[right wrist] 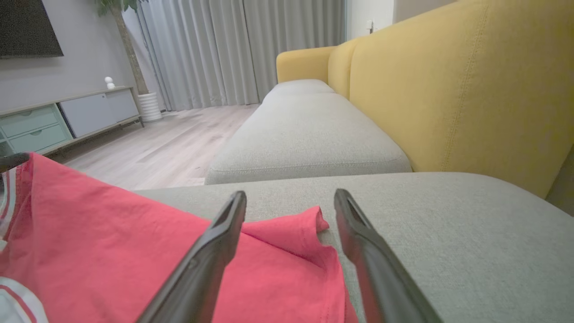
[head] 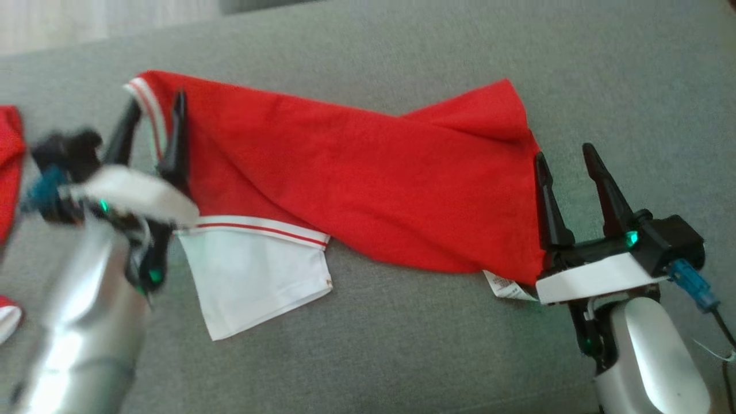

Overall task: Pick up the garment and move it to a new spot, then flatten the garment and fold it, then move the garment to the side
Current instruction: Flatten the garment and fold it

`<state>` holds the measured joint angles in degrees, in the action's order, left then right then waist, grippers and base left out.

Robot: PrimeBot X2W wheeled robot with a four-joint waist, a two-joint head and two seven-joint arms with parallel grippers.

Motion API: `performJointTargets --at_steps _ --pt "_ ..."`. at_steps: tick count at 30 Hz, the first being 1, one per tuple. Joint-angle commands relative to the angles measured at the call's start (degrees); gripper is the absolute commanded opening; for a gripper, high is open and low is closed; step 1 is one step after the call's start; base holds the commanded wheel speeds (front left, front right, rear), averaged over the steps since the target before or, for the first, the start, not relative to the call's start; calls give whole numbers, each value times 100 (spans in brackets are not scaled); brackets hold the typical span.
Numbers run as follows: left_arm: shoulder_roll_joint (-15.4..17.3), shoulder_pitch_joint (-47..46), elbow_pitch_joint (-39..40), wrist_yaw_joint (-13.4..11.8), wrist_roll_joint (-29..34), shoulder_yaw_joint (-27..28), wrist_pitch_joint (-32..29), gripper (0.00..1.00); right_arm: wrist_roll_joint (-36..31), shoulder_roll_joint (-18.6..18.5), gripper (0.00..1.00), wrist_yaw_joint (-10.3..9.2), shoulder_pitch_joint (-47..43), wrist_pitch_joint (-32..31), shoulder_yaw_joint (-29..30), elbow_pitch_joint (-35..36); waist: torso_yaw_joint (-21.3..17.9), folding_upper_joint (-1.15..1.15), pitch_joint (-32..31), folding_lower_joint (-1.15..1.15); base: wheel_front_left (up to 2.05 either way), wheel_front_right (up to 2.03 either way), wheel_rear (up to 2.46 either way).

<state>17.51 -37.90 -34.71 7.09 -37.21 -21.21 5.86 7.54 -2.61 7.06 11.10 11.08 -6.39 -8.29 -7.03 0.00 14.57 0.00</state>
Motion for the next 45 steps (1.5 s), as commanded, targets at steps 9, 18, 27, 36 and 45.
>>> performJointTargets --at_steps 9,18,27,36,45 --pt "-46 1512 682 -181 -188 315 841 100 -82 -27 100 43 -309 -412 89 205 345 0 -799 0 0 0 0" --pt "-145 3172 2254 -793 721 779 911 100 76 -27 100 43 -669 -1181 385 307 472 0 -1062 0 0 0 0" --pt "-91 3252 2803 -918 999 864 907 100 379 -27 100 43 511 -3365 1287 -767 629 0 -641 0 0 0 0" --pt "-138 2942 2842 -873 1029 717 835 100 241 -27 39 43 1637 -4119 1548 -2628 940 0 -295 0 0 0 0" --pt "-187 2738 2767 -831 1022 635 834 100 -319 -74 0 43 2677 -3101 1686 -2794 1134 0 -146 0 0 0 0"
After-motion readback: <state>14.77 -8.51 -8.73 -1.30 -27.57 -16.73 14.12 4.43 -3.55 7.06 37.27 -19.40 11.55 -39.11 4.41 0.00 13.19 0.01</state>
